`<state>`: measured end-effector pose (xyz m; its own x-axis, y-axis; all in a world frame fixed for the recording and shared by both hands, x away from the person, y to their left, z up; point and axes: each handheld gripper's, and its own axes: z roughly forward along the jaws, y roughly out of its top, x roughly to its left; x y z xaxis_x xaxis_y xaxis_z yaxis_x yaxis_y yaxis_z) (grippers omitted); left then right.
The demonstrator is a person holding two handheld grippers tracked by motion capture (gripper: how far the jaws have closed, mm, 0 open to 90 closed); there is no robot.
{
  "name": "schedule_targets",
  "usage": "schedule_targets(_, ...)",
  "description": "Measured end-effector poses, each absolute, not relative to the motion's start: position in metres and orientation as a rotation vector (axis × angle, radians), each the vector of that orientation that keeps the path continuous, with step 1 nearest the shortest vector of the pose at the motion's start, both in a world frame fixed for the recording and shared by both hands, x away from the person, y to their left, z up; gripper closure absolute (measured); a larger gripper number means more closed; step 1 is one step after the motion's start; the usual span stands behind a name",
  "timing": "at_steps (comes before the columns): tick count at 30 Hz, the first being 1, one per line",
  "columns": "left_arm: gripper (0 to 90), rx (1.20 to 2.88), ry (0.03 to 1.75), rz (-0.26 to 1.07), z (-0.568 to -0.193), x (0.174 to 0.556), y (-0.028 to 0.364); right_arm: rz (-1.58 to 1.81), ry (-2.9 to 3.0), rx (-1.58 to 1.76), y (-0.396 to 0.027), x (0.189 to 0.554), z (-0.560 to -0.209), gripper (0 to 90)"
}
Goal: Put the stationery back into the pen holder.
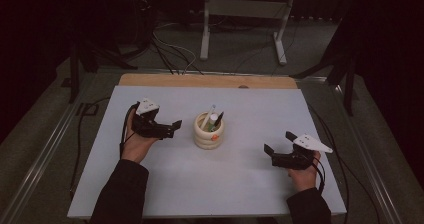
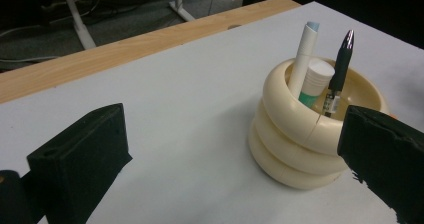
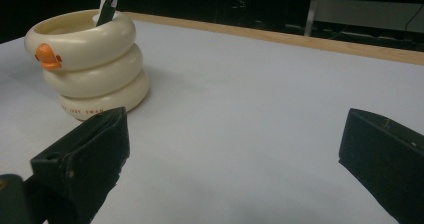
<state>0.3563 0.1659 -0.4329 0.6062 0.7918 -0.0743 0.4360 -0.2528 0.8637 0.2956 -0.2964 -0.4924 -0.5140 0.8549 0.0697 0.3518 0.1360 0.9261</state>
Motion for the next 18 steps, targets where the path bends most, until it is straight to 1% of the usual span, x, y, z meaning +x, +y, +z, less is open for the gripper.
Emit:
schedule_targets(7,0.5,1.881,0.963,0.5,-0.434,0.348,0.173,1.366,1.935,1.15,-0.296,0.295,-0.492,0.0)
schedule_targets(18,0.5,1.863,0.983,0.541,-0.441,0.336,0.188,1.369,1.932,1.148,-0.297,0.295,-0.492,0.0)
